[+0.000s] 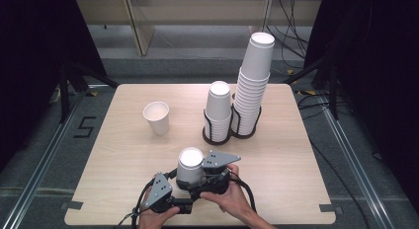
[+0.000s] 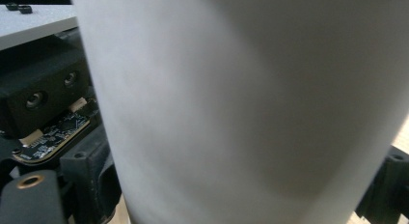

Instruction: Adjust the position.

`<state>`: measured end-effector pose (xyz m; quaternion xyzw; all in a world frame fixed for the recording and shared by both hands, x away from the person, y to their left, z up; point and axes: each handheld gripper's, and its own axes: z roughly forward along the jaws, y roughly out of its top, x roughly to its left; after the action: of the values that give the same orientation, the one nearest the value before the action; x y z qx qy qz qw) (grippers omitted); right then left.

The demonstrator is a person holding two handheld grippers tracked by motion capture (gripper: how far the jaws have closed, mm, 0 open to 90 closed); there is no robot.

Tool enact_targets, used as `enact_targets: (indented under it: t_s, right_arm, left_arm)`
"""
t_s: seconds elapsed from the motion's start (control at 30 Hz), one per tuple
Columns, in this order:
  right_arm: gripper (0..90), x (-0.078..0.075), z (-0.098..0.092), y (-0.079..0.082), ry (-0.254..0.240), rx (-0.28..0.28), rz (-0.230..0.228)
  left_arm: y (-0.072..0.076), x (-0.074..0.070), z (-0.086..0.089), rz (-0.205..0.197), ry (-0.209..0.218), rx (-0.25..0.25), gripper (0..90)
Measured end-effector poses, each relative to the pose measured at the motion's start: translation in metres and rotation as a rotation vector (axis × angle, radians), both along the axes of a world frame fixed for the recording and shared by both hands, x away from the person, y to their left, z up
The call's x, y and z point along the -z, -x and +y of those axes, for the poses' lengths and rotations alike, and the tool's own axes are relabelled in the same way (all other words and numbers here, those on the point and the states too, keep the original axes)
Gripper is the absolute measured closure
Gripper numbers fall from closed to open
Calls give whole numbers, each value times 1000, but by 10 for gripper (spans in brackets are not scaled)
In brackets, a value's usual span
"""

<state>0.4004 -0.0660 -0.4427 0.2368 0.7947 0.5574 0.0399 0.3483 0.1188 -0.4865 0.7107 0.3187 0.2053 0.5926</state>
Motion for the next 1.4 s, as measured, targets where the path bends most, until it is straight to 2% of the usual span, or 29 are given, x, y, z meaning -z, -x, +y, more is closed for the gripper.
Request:
enact_targets:
  t_s: [0.03, 0.07, 0.23, 0.27, 0.3, 0.37, 0.4, 0.43, 0.47, 0.5, 0.6, 0.7, 0.73, 0.77, 0.8, 0.87, 0.9, 0.93, 0.97, 1.0, 1.03, 1.17, 1.2, 1.3, 1.37, 1.4]
  right_arm:
    - [110, -1, -1, 0, 7, 2, 5]
    - [110, -2, -1, -1, 7, -2, 1]
    - [104, -10, -4, -1, 16, 0, -23]
    - [112, -12, -5, -2, 5, -1, -44]
    - [130, -14, -7, -1, 13, 14, -31]
    - [149, -18, -10, -3, -23, 7, -20]
    - [153, -20, -12, -4, -32, 3, -31]
    - [158, -22, -14, -4, -27, 5, -31]
    - [164, -25, -16, -4, -39, 10, -33]
    - [164, -26, -18, -6, -45, 9, -51]
    - [188, -30, -23, -7, -57, 24, -24]
    - [227, -32, -25, -9, -63, 8, -31]
    - [233, -32, -26, -8, -60, 13, -12]
    - [238, -34, -27, -8, -50, 21, -5]
    - [240, -33, -27, -9, -65, 14, 3]
    - [245, -34, -28, -9, -74, 25, -1]
    - [247, -34, -28, -9, -83, 31, 19]
    - [248, -34, -29, -9, -90, 37, 21]
    - [249, -35, -28, -7, -104, 47, 30]
    - [249, -35, -29, -8, -112, 42, 17]
    - [250, -36, -29, -8, -118, 42, 24]
    - [250, -37, -27, -6, -145, 51, 16]
    - [250, -37, -27, -6, -152, 49, 21]
    - [250, -35, -27, -6, -165, 33, 43]
    - [250, -34, -27, -6, -167, 45, 47]
    - [249, -35, -27, -5, -168, 43, 66]
  left_arm:
    - [0, -1, 1, -15, -20, 6, 70]
    - [-1, -1, 0, -35, -21, 14, 72]
    - [-1, -1, 3, -31, -58, 22, 79]
    - [0, -1, 4, -22, -75, 17, 79]
    - [-1, 0, 5, -18, -76, 16, 80]
    - [-3, 1, 6, -17, -75, 22, 81]
    - [-3, 1, 7, -14, -80, 21, 81]
    - [-3, 1, 7, -7, -101, 25, 82]
    - [-3, 3, 6, -8, -102, 25, 82]
    - [-3, 4, 5, -8, -117, 28, 82]
    - [-3, 5, 3, -1, -126, 39, 82]
    - [-3, 5, 3, -7, -126, 46, 82]
    - [-2, 4, 3, -5, -140, 43, 81]
    - [-2, 4, 4, -3, -129, 49, 72]
    - [-2, 4, 4, -3, -129, 49, 65]
    - [-3, 6, 4, -9, -88, 52, 48]
    - [-3, 6, 4, -9, -88, 52, 42]
    - [-4, 7, 3, -24, -61, 51, 37]
    - [-3, 6, 3, -23, -67, 43, 33]
    - [-3, 6, 2, -37, -53, 40, 28]
    - [-3, 6, 2, -40, -49, 35, 25]
    - [-2, 5, 1, -51, -54, 28, 32]
    - [-3, 5, 1, -65, -36, 31, 32]
    - [-1, 4, 2, -65, -48, 30, 32]
    - [-2, 3, 2, -60, -57, 35, 41]
    - [-2, 3, 2, -60, -57, 35, 49]
